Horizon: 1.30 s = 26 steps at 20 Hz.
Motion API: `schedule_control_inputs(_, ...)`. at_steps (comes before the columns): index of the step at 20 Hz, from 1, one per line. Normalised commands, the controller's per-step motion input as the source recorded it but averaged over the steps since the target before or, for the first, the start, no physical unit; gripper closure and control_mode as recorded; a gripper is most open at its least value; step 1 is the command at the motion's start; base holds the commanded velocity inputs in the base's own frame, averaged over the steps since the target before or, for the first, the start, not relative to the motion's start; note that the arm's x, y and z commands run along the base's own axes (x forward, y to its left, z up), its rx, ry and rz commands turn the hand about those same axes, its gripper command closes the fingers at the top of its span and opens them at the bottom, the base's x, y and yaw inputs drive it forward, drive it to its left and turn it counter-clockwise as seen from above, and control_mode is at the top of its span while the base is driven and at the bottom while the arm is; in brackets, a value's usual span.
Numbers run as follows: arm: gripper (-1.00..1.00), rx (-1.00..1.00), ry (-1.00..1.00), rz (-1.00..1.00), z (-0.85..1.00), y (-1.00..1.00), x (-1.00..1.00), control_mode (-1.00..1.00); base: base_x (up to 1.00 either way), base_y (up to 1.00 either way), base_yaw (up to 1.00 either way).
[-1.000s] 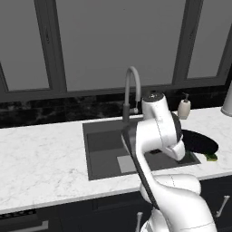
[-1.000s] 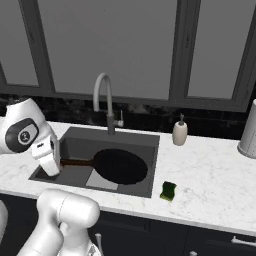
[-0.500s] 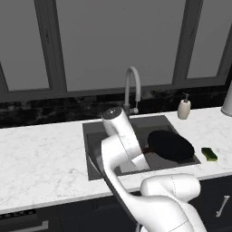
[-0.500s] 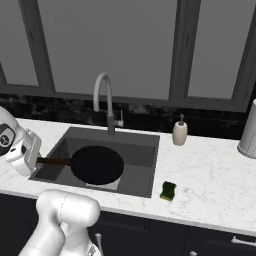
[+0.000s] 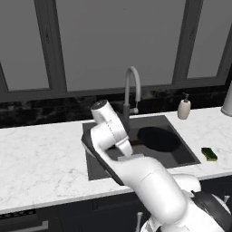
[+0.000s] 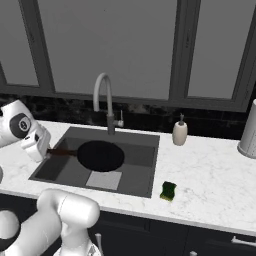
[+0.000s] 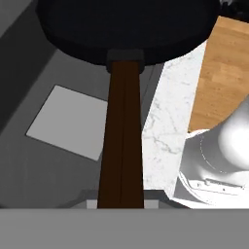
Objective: Pick the pan and sponge and place them into the sink. Then turn on the water.
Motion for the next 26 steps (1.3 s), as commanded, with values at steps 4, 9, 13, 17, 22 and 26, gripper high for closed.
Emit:
schedule_control_inputs(4,1.00,0.00,0.13,0.00,-0.38,-0.02,0.43,-1.00,0.00,0.00,0.00)
schedule_control_inputs(9,1.00,0.00,0.02,0.00,-0.54,-0.07,0.17,-1.00,0.00,0.00,0.00)
schedule_control_inputs(13,1.00,0.01,0.00,0.01,-0.50,-0.42,0.00,-1.00,0.00,0.00,0.00)
schedule_control_inputs(17,1.00,0.06,0.00,0.00,-0.34,-0.55,0.04,-1.00,0.00,0.00,0.00)
schedule_control_inputs(22,1.00,0.09,-0.06,0.01,-0.15,-0.32,0.28,-1.00,0.00,0.00,0.00)
schedule_control_inputs(26,1.00,0.09,-0.02,0.02,-0.19,-0.19,0.45,-1.00,0.00,0.00,0.00)
